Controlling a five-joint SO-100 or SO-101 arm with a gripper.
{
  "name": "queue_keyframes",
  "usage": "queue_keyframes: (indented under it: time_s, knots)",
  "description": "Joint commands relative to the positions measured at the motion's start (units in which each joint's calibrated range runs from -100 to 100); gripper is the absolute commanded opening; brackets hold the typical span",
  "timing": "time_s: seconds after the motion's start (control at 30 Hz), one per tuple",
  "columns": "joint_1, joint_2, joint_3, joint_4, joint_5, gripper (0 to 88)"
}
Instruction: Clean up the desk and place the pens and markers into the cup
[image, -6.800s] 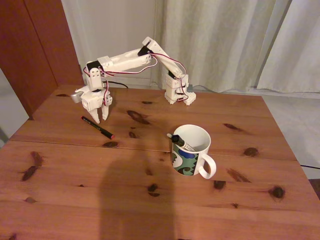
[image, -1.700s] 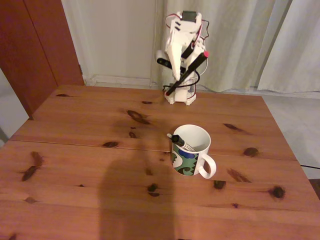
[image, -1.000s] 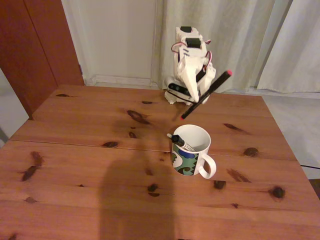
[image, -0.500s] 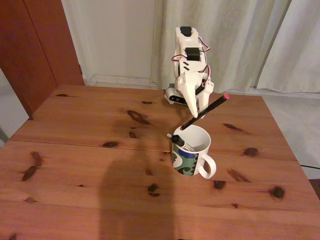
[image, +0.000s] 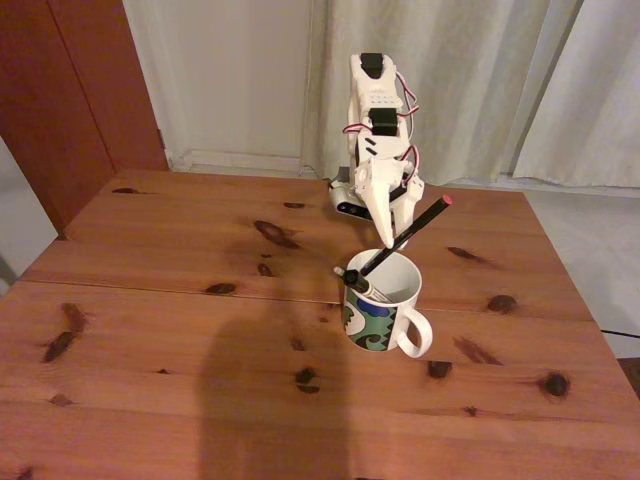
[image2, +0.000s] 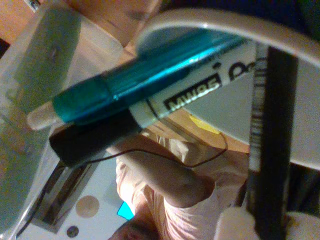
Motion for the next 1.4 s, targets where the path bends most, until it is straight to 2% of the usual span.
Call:
queue_keyframes:
  time_s: [0.0, 0.23, 0.57, 0.67, 0.9, 1.07, 1.17, 1.37]
  knots:
    - [-0.03, -1.81, -0.51, -1.80, 0.30, 1.5]
    - [0.37, -1.81, -0.78, -0.94, 0.30, 17.1]
    - [2.54, -1.89, -1.05, -1.28, 0.30, 17.4]
    - [4.15, -1.89, -2.40, -0.94, 0.30, 15.8]
    - [8.09, -5.94, -5.65, -0.94, 0.35, 0.0]
    - [9.54, -15.87, -3.57, -0.94, 0.56, 0.8]
    - [8.90, -21.91, 0.30, -0.85, 5.06, 0.8]
    - [6.00, -31.76, 10.40, -0.85, 19.00, 0.9]
